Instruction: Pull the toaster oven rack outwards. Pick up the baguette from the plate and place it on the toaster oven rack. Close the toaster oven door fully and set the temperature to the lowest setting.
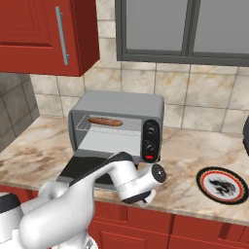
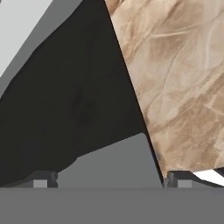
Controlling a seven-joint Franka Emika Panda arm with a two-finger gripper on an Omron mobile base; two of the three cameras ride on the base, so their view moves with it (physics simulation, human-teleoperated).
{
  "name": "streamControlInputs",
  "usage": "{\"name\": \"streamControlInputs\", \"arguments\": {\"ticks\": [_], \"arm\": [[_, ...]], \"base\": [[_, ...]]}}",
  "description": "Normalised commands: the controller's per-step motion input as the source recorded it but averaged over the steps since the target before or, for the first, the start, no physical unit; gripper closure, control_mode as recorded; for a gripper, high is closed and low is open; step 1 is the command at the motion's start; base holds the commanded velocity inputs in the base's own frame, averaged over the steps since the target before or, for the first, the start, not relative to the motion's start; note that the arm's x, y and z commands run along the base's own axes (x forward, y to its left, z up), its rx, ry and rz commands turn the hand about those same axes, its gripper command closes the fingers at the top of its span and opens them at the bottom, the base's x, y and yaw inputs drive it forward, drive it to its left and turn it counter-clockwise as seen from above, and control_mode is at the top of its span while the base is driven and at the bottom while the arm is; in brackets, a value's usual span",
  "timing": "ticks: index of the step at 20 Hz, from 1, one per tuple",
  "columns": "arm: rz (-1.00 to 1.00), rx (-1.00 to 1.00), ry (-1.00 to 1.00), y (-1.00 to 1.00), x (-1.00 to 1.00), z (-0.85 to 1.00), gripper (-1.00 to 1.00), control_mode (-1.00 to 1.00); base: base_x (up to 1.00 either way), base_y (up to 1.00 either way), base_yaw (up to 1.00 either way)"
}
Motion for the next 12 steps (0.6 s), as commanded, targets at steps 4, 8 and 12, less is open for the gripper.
{"name": "streamControlInputs", "arguments": {"ticks": [4,8,12], "arm": [[0.0,0.0,-0.07,0.24,0.07,0.0,-1.0,-1.0],[0.0,0.0,-0.02,0.08,0.13,0.0,-1.0,-1.0],[0.0,0.0,0.0,-0.01,0.05,0.0,-1.0,-1.0]], "base": [[0.0,0.0,0.0],[0.0,0.0,0.0],[0.0,0.0,0.0]]}}
